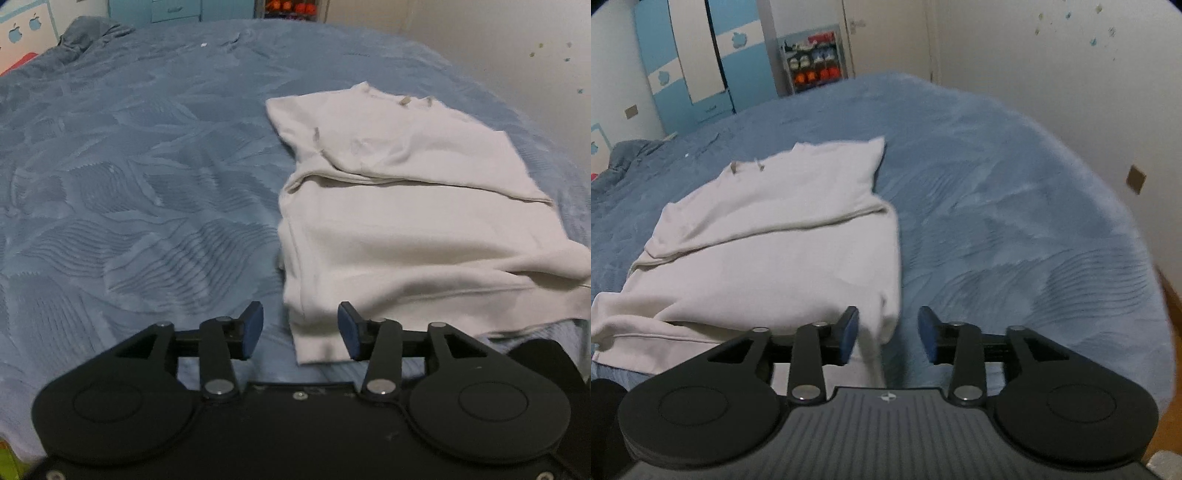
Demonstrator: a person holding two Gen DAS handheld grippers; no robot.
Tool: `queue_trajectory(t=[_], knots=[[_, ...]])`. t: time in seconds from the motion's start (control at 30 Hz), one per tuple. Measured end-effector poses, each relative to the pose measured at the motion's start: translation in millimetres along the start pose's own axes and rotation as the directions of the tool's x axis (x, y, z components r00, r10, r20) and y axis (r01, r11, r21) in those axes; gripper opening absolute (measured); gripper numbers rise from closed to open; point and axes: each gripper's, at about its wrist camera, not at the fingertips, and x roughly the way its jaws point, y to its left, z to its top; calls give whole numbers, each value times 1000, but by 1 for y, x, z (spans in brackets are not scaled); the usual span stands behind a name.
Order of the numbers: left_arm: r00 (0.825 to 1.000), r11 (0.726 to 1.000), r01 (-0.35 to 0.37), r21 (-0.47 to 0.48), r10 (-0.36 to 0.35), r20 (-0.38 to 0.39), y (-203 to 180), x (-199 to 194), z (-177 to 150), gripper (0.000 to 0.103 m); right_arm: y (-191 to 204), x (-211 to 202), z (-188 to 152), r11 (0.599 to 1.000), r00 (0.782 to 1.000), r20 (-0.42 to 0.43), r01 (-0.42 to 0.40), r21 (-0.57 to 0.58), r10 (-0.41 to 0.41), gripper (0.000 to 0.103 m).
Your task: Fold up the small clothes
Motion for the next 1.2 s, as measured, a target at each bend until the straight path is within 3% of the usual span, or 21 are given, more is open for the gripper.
queue_trajectory(t=[0.03,0.2,0.27,0.57,0.7,0.77,0.8,0.83,0.87,0.9,0.97,1.13,1.2], knots=[[1000,1000,22,6,-22,-4,-1,-2,-5,49,-3,-2,-2,1000,1000,-3,2,-2,-2,59],[996,999,34,25,-32,-81,-9,28,-20,49,-6,16,-23,1000,995,-98,14,-8,-14,58],[996,999,46,17,-44,-82,-12,37,-20,49,-2,23,-30,1000,993,-120,13,-17,-15,54],[994,999,37,-13,-38,-99,-8,64,-8,50,13,49,-35,1000,988,-152,-15,-24,11,56],[993,998,46,-46,-50,-102,-4,73,-11,51,17,59,-43,997,981,-183,-72,-5,70,55],[993,997,53,-49,-58,-103,-2,73,-15,52,22,62,-47,997,983,-175,-61,-44,53,45],[992,997,52,-53,-57,-109,-2,75,-16,50,23,63,-48,997,984,-175,-57,-52,47,31],[992,996,58,-61,-64,-112,-2,74,-16,46,22,63,-48,997,982,-179,-70,-38,62,11],[992,996,57,-70,-65,-112,-2,73,-15,41,20,63,-47,996,979,-187,-87,-17,83,9],[993,996,47,-73,-55,-108,-3,70,-14,26,20,60,-45,996,979,-186,-86,-8,83,9],[994,996,44,-73,-51,-102,-5,65,-13,10,22,52,-43,996,983,-166,-82,-27,76,9],[997,998,28,-53,-31,-71,-13,34,-6,7,19,26,-33,994,987,-131,-103,-39,97,7],[999,999,24,-46,-24,-20,-18,8,-3,7,16,9,-28,993,987,-118,-117,-20,114,6]])
